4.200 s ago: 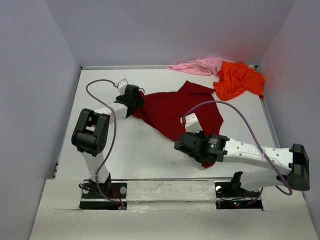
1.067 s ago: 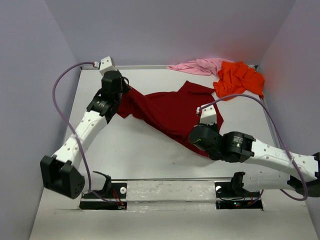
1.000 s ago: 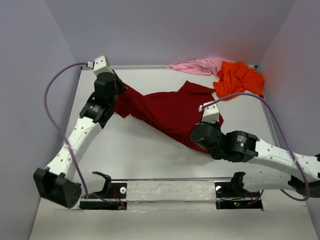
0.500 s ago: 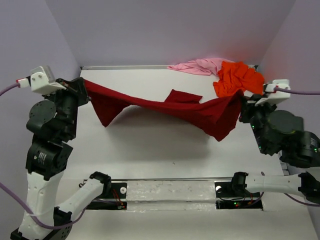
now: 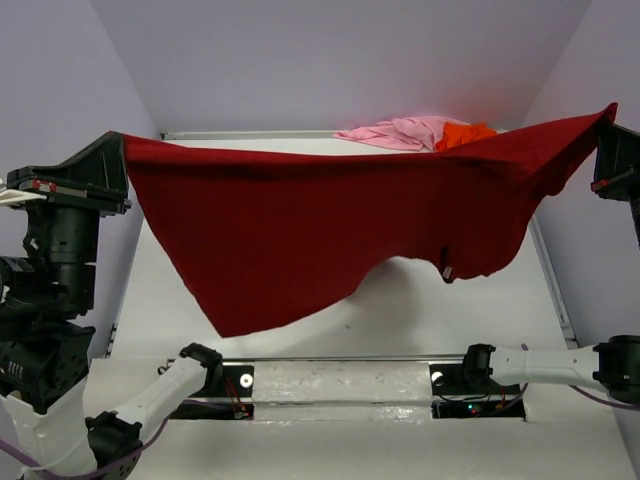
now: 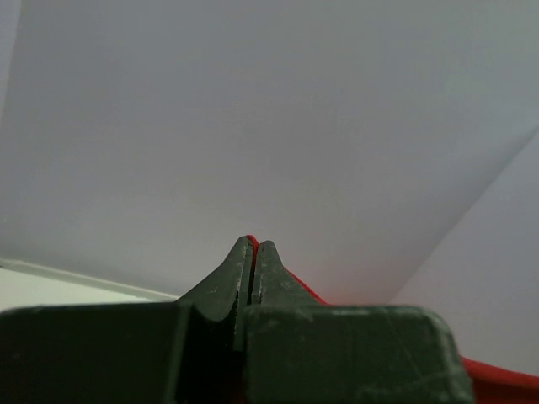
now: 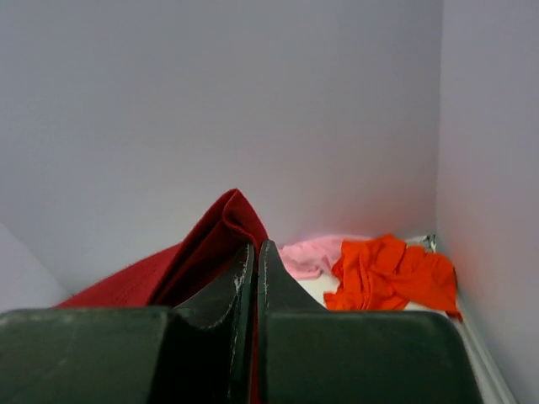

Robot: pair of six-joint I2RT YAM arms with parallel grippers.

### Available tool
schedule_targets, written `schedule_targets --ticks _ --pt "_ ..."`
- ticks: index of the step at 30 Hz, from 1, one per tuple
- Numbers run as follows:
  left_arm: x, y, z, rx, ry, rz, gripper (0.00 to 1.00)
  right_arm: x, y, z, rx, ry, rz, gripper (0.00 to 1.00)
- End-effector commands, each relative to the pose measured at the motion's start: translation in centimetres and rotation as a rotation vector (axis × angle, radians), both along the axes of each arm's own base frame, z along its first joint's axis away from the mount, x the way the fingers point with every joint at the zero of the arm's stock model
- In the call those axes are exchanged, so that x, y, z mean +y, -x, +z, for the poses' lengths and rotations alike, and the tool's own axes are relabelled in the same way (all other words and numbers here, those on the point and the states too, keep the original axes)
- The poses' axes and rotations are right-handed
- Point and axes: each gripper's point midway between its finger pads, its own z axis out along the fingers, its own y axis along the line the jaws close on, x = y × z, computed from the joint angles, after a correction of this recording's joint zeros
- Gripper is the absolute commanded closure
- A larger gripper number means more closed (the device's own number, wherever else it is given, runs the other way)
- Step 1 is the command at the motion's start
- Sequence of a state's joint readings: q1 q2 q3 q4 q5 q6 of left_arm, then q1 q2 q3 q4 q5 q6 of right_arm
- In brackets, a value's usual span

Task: Fold and stack the t-shirts
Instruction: Flatten out the crumpled T-shirt at the center of the board.

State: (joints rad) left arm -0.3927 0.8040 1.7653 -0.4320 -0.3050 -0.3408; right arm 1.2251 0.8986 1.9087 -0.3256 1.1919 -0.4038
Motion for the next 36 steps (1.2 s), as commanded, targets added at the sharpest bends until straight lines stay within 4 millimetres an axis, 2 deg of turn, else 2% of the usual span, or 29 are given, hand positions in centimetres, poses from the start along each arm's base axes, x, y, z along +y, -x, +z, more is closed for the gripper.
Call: schedule_targets --ticks 1,2,3,4,5,6,7,10,11,12,14,15,16,17,18,19,21,22,25,27,28,29,30,31,32,33,34,35,36 --pt "-2.5 -1.8 2.9 -0.068 -0.003 -0.086 1.0 -0.4 -0.1 4.4 -0.141 0.022 -0.08 1.0" --pt "-2.8 -2.5 3.0 -0.062 -0.008 -0.088 1.0 -0.4 -0.1 5.1 -0.152 0.051 -0.09 1.0" --pt "-2.8 -3.1 3.1 -0.052 -0.011 -0.072 1.0 1.8 -0.9 6.0 -0.158 0.097 -0.087 1.0" --pt "-3.0 -4.2 3.4 -0.042 -0.012 -0.063 1.0 2.0 -0.9 7.0 -0.177 0.096 -0.092 1.0" --pt "-3.1 -4.7 3.6 -0.041 -0.018 -0.054 1.0 0.5 -0.3 8.8 -0.203 0.06 -0.106 1.0" --pt "-3.3 -5.4 4.1 -0.04 -0.016 -0.05 1.0 2.7 -1.0 9.5 -0.213 0.097 -0.103 1.0" --pt "-3.3 -5.8 4.3 -0.042 -0.017 -0.042 1.0 1.8 -0.7 10.5 -0.229 0.072 -0.113 1.0" --pt "-3.2 -8.2 3.6 -0.001 -0.031 0.018 1.0 4.4 -1.5 10.6 -0.246 0.138 -0.105 1.0" --pt "-3.3 -9.1 3.1 0.013 -0.043 0.028 1.0 4.2 -1.4 10.8 -0.253 0.129 -0.105 1.0" --pt "-3.4 -9.8 2.6 0.029 -0.049 0.041 1.0 5.6 -1.8 10.2 -0.245 0.163 -0.098 1.0" --pt "-3.6 -12.0 0.8 0.076 -0.07 0.075 1.0 5.4 -2.5 9.4 -0.248 0.184 -0.143 1.0" --pt "-3.6 -12.7 0.5 0.077 -0.072 0.088 1.0 6.6 -3.8 7.8 -0.223 0.215 -0.171 1.0" --pt "-3.5 -14.2 -1.4 0.117 -0.094 0.104 1.0 6.5 -4.3 7.0 -0.213 0.225 -0.189 1.0" --pt "-3.4 -14.7 -2.1 0.128 -0.102 0.106 1.0 7.1 -5.1 5.9 -0.199 0.215 -0.191 1.0" --pt "-3.3 -15.3 -2.8 0.138 -0.11 0.108 1.0 9.0 -6.6 3.2 -0.157 0.282 -0.191 1.0" --pt "-3.4 -16.2 -4.6 0.17 -0.121 0.099 1.0 9.2 -7.6 1.7 -0.134 0.305 -0.21 1.0" --pt "-2.8 -16.7 -5.7 0.176 -0.127 0.117 1.0 10.8 -8.8 -1.2 -0.099 0.294 -0.178 1.0" --pt "-2.8 -16.9 -6.5 0.182 -0.129 0.115 1.0 12.3 -10.6 -4.3 -0.048 0.313 -0.159 1.0" --pt "-3.0 -17.4 -7.4 0.185 -0.132 0.108 1.0 15.2 -13.1 -9.8 0.043 0.367 -0.082 1.0" --pt "-3.3 -18.3 -9.3 0.211 -0.141 0.1 1.0 17.7 -16.0 -15.3 0.146 0.376 -0.004 1.0" --pt "-3.4 -18.7 -10.1 0.225 -0.149 0.097 1.0 18.0 -16.9 -17.6 0.205 0.386 0.014 1.0" --pt "-3.7 -19.7 -12.3 0.269 -0.167 0.095 1.0 18.4 -17.8 -19.4 0.239 0.334 0.048 1.0" --pt "-3.5 -20.3 -13.0 0.276 -0.163 0.104 1.0 17.7 -19.9 -21.2 0.284 0.321 0.071 1.0" --pt "-3.8 -21.3 -15.0 0.313 -0.18 0.102 1.0 17.1 -20.7 -22.3 0.321 0.309 0.082 1.0" --pt "-3.7 -21.8 -15.7 0.324 -0.183 0.108 1.0 16.8 -21.6 -23.0 0.344 0.277 0.099 1.0" --pt "-3.5 -22.3 -16.2 0.327 -0.184 0.117 1.0 15.3 -22.8 -22.9 0.354 0.221 0.092 1.0" --pt "-3.2 -22.7 -16.5 0.326 -0.179 0.134 1.0 15.0 -23.4 -23.0 0.36 0.215 0.092 1.0" --pt "-2.9 -23.8 -18.0 0.355 -0.184 0.141 1.0 14.8 -24.6 -24.2 0.395 0.227 0.09 1.0" --pt "-2.8 -24.4 -18.4 0.362 -0.184 0.142 1.0 14.1 -25.6 -23.6 0.394 0.202 0.072 1.0"
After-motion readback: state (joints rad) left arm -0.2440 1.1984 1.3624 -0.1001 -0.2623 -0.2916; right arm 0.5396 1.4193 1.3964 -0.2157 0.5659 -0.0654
